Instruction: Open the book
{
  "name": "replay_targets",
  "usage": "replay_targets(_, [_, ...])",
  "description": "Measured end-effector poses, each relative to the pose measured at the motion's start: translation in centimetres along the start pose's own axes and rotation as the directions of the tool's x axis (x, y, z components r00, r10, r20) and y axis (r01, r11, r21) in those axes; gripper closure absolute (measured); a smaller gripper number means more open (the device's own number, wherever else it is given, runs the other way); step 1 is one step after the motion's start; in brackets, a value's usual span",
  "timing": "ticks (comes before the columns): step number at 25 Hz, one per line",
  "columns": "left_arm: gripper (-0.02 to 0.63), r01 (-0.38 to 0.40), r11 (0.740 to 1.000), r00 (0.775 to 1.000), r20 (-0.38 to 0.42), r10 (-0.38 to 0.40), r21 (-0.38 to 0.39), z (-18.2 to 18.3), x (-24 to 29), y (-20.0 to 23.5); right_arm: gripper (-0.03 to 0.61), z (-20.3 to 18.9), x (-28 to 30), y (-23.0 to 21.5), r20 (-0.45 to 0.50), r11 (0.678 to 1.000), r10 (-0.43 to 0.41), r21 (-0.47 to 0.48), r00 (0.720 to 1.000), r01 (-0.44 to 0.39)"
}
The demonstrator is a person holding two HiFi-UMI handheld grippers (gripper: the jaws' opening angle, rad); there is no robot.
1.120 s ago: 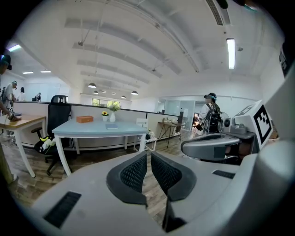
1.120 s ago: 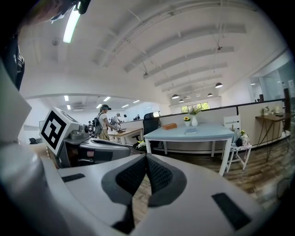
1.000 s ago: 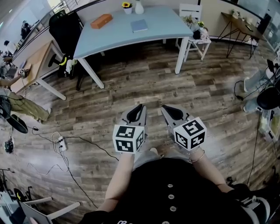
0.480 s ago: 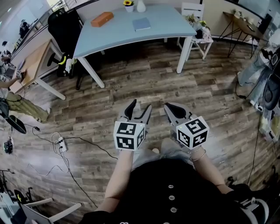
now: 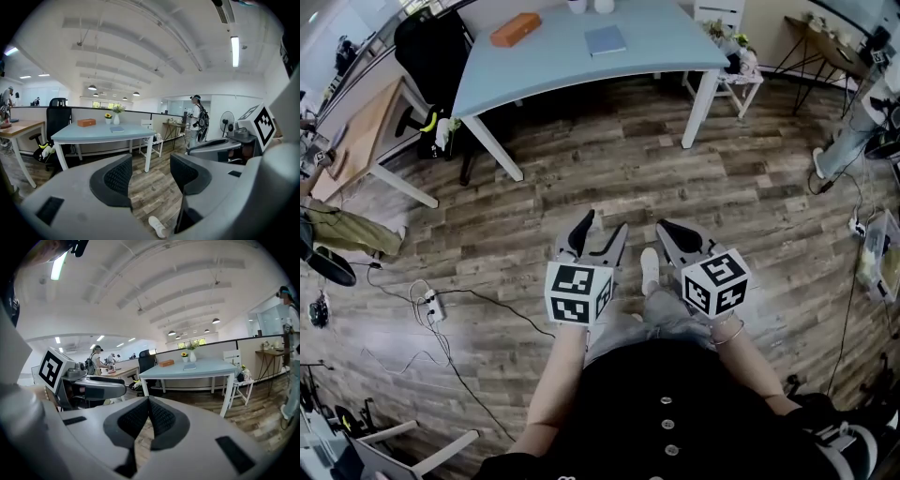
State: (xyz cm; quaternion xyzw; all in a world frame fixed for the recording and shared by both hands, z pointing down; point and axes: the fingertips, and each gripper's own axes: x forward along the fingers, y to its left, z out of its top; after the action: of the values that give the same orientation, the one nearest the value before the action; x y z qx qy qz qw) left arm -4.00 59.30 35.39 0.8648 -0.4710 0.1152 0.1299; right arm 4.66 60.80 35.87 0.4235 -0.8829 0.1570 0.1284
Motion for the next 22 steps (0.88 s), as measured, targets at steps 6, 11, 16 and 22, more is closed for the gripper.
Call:
replay_targets(6, [0.379,0.006,1.0,1.0,-0.003,-0.006,-0.019,1.1,3.9,2.3,0.577,1.9,3.5,-3.2,-0.018,1.0,0.013,-0.014,1.0,-0.013])
replay_targets(11, [0.379,-0.021,1.0,1.0,-0.004,0.021,-0.021,3.0,7.8,4.8,0.577,3.7,6.4,-6.5,-0.021,1.0,0.02,-0.014,1.0,-0.021])
replay_targets(16, [0.379,-0.049,0.999,0.999,0.012,0.049,-0.019,5.7,11.6,6.7,0.577,5.8,9.4,-10.0,-0.028,0.999,0.045,-0.021,0.999,-0.045])
replay_targets(22, [0.379,-0.079,0.997,0.997,-0.001,0.079,-0.006,7.1,15.1,8.9,0.577,7.8,13.3,-12.6,-0.038,0.991,0.121,-0.046,0.992,-0.123])
